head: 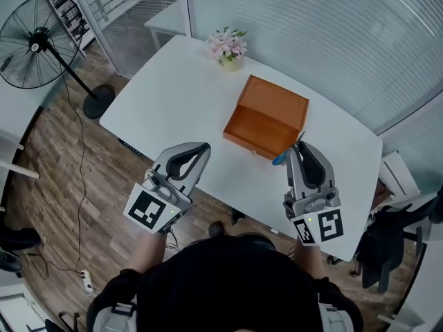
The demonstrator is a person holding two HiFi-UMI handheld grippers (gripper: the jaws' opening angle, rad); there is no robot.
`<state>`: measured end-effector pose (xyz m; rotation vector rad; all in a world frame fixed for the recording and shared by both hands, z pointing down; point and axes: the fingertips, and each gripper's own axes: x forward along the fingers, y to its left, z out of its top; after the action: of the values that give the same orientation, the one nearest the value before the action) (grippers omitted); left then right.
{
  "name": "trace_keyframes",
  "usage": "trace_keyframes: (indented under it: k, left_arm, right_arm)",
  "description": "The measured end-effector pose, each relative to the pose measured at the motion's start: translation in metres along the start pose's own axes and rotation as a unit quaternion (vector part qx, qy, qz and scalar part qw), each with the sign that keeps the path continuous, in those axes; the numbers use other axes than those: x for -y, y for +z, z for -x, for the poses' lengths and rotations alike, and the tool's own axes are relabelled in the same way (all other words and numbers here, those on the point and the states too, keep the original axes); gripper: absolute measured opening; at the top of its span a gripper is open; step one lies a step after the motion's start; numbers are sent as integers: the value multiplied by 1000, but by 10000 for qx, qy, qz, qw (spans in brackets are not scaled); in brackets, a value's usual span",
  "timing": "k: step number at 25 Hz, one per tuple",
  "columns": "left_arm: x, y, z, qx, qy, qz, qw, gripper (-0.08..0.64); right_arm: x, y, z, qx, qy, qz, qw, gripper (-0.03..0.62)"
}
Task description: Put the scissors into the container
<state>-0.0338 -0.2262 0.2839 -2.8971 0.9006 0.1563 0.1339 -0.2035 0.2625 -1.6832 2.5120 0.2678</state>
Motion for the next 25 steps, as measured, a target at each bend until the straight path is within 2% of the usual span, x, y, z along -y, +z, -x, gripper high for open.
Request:
trace_keyframes:
  k: [11, 25]
  left_arm:
    - [-21, -17, -33, -67, 140, 173, 9997, 14]
    - [-30, -35, -49, -207, 307, 321, 9988, 14]
  right_arm:
    - [34, -28, -35, -335, 184, 89, 9992, 66]
    - [45, -71, -75, -921, 753, 526, 9915, 66]
